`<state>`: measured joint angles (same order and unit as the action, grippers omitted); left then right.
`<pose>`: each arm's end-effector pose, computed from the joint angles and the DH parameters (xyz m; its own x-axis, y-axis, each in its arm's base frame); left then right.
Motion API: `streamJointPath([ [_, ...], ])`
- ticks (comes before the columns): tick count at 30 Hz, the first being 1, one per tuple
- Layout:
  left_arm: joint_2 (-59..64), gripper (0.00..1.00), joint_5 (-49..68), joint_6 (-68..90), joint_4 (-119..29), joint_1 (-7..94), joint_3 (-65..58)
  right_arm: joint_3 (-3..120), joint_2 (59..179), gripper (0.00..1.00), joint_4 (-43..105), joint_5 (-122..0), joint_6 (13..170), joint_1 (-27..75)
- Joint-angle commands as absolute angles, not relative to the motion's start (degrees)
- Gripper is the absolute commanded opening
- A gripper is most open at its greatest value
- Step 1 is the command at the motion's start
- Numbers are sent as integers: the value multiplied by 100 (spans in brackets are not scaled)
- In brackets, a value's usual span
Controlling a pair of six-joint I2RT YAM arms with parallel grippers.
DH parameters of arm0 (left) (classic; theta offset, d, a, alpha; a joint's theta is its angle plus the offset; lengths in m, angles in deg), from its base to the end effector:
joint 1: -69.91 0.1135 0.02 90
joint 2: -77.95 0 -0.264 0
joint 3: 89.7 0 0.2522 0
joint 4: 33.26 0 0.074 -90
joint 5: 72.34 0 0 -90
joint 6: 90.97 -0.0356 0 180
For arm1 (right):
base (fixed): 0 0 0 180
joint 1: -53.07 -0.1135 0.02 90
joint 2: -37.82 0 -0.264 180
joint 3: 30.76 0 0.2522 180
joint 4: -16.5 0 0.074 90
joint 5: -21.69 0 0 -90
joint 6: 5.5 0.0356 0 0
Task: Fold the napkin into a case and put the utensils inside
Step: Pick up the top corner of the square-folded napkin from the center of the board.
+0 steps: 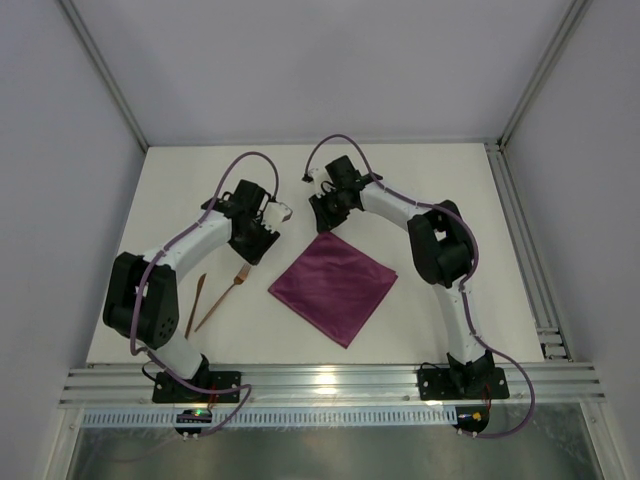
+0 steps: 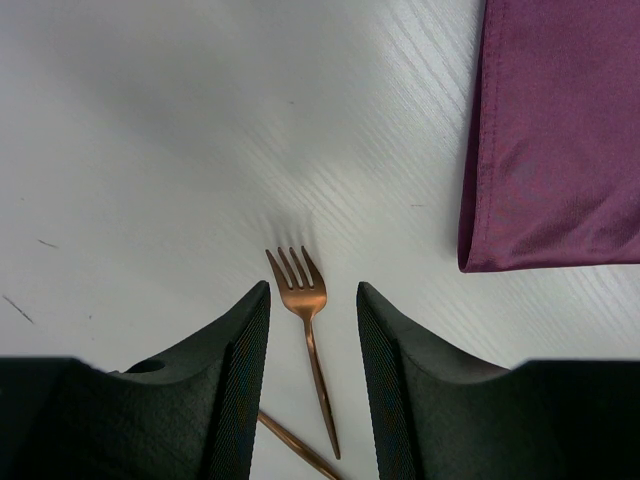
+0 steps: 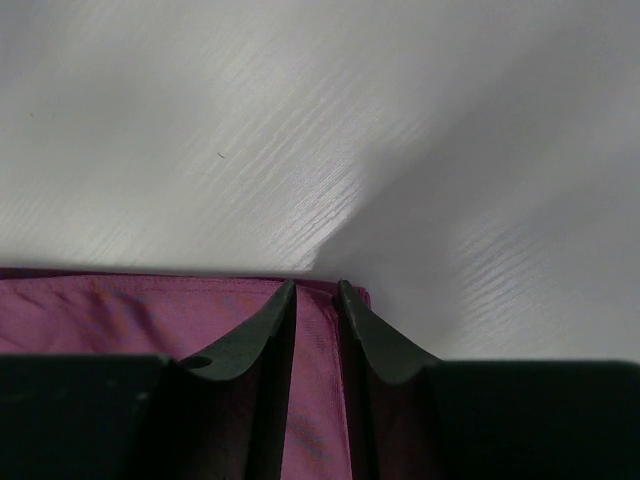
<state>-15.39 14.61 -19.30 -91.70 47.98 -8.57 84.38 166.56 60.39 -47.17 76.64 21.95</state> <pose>0.2944 -0.1206 0.2204 -0.7084 0.6237 -0.3303 0.6448 0.7623 0.0565 0.4111 0.2632 0.1697 -0.6265 -0.5272 -0.5740 -0.7406 0.6321 0.2278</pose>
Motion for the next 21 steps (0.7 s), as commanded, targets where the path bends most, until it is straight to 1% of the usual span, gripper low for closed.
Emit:
streamJointPath([
  [1,-1565,43,1415,-1917,-9193,4846,-791,8618,16737,29,6075,-4783,7580,2151],
  [4,-1565,43,1380,-1908,-9184,4846,-800,8601,16745,31,6075,-4924,7563,2160],
  [8,-1574,43,1362,-1908,-9184,4846,-800,8609,16781,29,6102,-4863,7562,2160],
  [9,-1582,43,1362,-1917,-9193,4846,-800,8592,16781,27,6084,-4836,7580,2160],
  [10,-1582,43,1371,-1917,-9184,4846,-809,8592,16772,22,6084,-4793,7589,2160],
  [14,-1591,43,1397,-1943,-9175,4846,-835,8583,16746,11,6067,-4766,7624,2151],
  [21,-1556,43,1397,-1969,-9184,4846,-844,8557,16535,5,6058,-4748,7659,2151],
])
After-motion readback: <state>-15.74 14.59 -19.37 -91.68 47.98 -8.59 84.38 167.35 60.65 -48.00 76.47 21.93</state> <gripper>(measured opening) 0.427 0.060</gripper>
